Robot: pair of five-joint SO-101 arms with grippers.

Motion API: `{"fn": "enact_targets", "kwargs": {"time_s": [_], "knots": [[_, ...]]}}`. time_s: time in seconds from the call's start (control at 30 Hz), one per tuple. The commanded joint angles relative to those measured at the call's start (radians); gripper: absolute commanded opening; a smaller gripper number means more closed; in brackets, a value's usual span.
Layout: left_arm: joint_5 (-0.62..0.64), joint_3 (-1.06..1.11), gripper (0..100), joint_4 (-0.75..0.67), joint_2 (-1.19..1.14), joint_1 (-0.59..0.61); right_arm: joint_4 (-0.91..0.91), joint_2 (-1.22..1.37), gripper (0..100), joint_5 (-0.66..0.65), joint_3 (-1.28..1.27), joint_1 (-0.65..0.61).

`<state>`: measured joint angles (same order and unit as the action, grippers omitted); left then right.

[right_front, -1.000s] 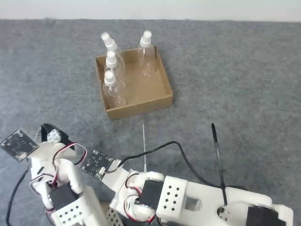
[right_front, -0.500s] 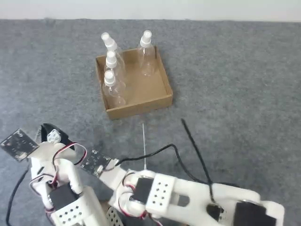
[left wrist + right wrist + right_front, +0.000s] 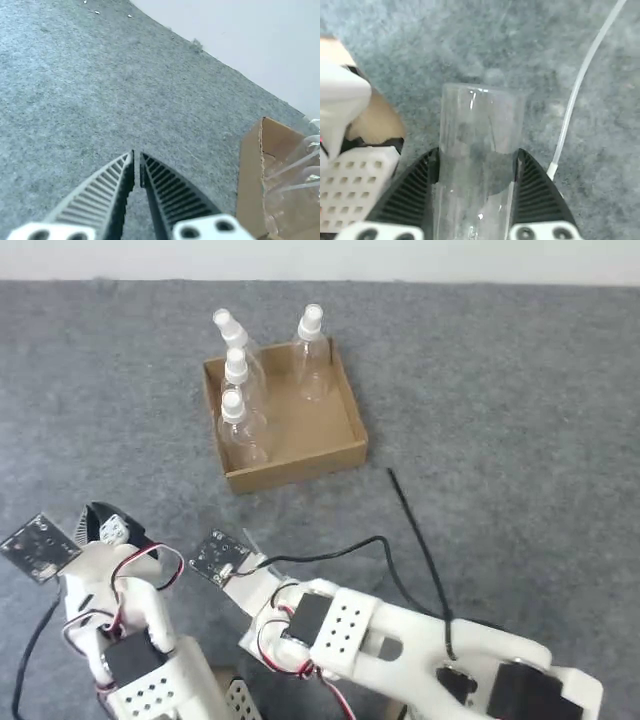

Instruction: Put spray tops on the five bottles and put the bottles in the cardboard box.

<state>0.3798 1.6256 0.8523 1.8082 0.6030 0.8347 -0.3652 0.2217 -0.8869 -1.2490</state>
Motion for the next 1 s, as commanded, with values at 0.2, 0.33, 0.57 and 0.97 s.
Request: {"fn": "enact_targets", "kwargs": {"time_s": [0.2, 0.33, 0.57, 0.97], "knots": [[0.009, -0.038, 1, -0.029, 0.017, 0.003, 0.113, -0.311, 0.9, -0.009, 0.017, 0.053], [0.009, -0.036, 1, -0.029, 0.017, 0.000, 0.119, -0.407, 0.9, -0.008, 0.011, 0.133], [0.009, -0.036, 1, -0.029, 0.017, 0.000, 0.110, -0.501, 0.9, -0.008, 0.011, 0.197], [0.009, -0.035, 1, -0.029, 0.017, 0.000, 0.064, -0.588, 0.9, -0.006, 0.012, 0.294]]}}
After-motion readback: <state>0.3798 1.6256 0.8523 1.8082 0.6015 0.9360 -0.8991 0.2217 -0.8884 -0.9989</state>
